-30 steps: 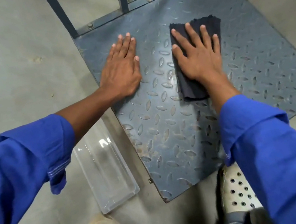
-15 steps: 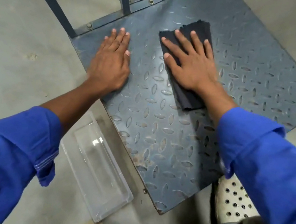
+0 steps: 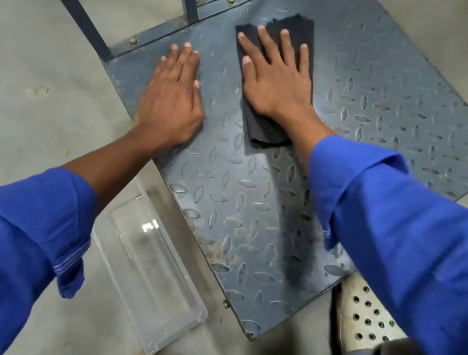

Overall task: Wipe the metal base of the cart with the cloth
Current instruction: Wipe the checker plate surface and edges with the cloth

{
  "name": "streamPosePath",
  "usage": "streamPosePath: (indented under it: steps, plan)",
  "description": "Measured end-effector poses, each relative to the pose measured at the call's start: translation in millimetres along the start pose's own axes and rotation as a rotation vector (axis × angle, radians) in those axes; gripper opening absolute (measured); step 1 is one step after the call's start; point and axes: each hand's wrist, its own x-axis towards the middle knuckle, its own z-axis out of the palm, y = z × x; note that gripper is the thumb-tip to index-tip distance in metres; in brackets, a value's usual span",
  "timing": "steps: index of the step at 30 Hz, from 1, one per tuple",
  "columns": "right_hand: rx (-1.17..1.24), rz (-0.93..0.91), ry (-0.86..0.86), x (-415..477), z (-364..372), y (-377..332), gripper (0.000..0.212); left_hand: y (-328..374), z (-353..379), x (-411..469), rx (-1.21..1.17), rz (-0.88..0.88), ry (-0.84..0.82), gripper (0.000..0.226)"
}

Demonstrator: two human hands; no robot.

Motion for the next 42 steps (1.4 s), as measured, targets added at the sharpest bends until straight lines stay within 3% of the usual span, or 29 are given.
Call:
streamPosePath:
  steps: [3,5,10,13,18,22,23,27,30,34,37,41,42]
  plan:
    - [-0.004,-0.167,-0.002,-20.5,9.1,-39.5,0.056,2.0,0.0,0.4,-0.011,0.002,0.012,0.062]
    - [-0.026,-0.237,0.012,-51.5,11.1,-29.6,0.055,1.3,0.7,-0.7,0.008,-0.003,0.008,0.062]
    - [-0.029,-0.118,0.030,-40.2,-0.4,32.6,0.055,-0.7,4.0,0.3,0.038,-0.045,0.015,0.065]
    - [0.008,-0.029,0.019,-5.1,1.7,5.3,0.057,0.2,4.4,1.8,0.031,-0.053,0.008,0.066]
    - [-0.019,-0.275,0.048,-17.1,14.8,-14.0,0.055,-3.0,5.7,2.0,0.005,-0.032,0.031,0.065]
    - [0.020,-0.086,-0.012,30.4,0.8,-9.8,0.057,-5.5,5.8,4.2,0.004,-0.038,0.020,0.066]
    - [-0.003,-0.108,-0.014,28.9,5.0,-18.1,0.057,-6.4,6.7,4.7,0.009,-0.032,0.030,0.066]
    - [-0.035,-0.368,-0.048,33.3,4.5,-12.3,0.055,-5.3,6.6,6.9,0.026,-0.040,0.027,0.064]
    - [-0.009,-0.160,-0.069,52.0,-7.2,-4.8,0.056,-1.6,8.8,7.9,0.021,-0.058,0.027,0.063]
    - [-0.074,-0.441,-0.093,45.5,-1.2,-8.2,0.055,-3.5,10.1,9.5,0.026,-0.057,0.033,0.062]
    - [-0.020,-0.228,-0.092,59.5,-13.1,-4.2,0.054,-1.7,8.7,8.7,0.011,-0.066,0.024,0.063]
    - [-0.066,-0.386,-0.112,42.3,-6.8,-4.1,0.054,-4.6,7.2,8.9,0.004,-0.052,0.029,0.063]
    - [-0.035,-0.328,-0.102,40.2,-9.2,0.1,0.054,-4.5,6.1,8.0,0.000,-0.057,0.025,0.064]
